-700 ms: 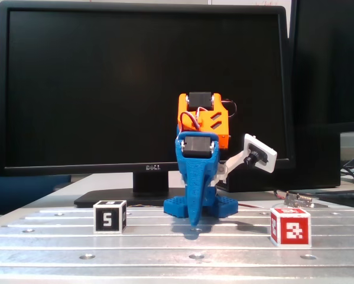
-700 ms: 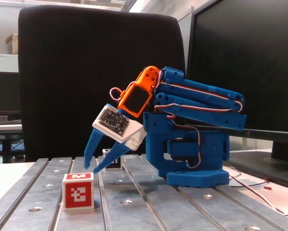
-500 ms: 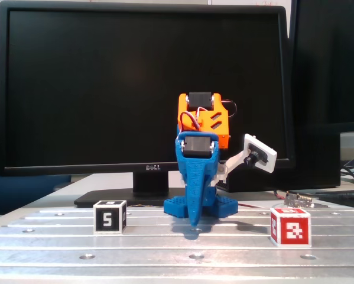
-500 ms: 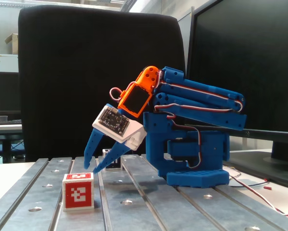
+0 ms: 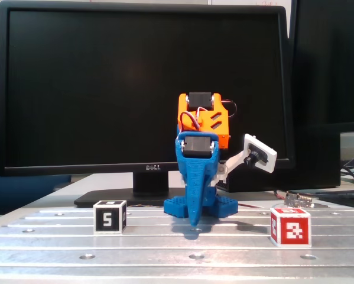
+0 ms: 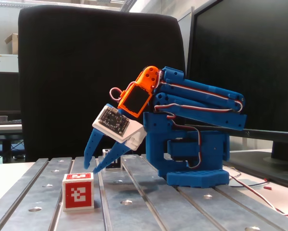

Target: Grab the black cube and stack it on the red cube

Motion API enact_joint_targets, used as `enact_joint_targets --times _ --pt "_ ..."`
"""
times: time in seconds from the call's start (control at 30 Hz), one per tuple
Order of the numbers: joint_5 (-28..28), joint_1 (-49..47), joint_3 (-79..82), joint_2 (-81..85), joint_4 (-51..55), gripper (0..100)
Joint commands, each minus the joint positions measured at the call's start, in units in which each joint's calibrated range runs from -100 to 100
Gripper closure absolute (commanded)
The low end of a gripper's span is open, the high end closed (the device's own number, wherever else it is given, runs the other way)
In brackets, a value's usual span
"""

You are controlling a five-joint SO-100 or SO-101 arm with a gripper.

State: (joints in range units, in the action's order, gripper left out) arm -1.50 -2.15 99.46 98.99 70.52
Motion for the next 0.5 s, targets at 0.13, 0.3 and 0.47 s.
enact_joint_targets --times 0.13,0.3,0.47 --pt "-0.24 -0.10 0.09 0.01 -0.62 95" --pt "-0.24 0.34 0.09 0.01 -7.54 95" --pt "-0.24 0.41 0.09 0.01 -11.14 95"
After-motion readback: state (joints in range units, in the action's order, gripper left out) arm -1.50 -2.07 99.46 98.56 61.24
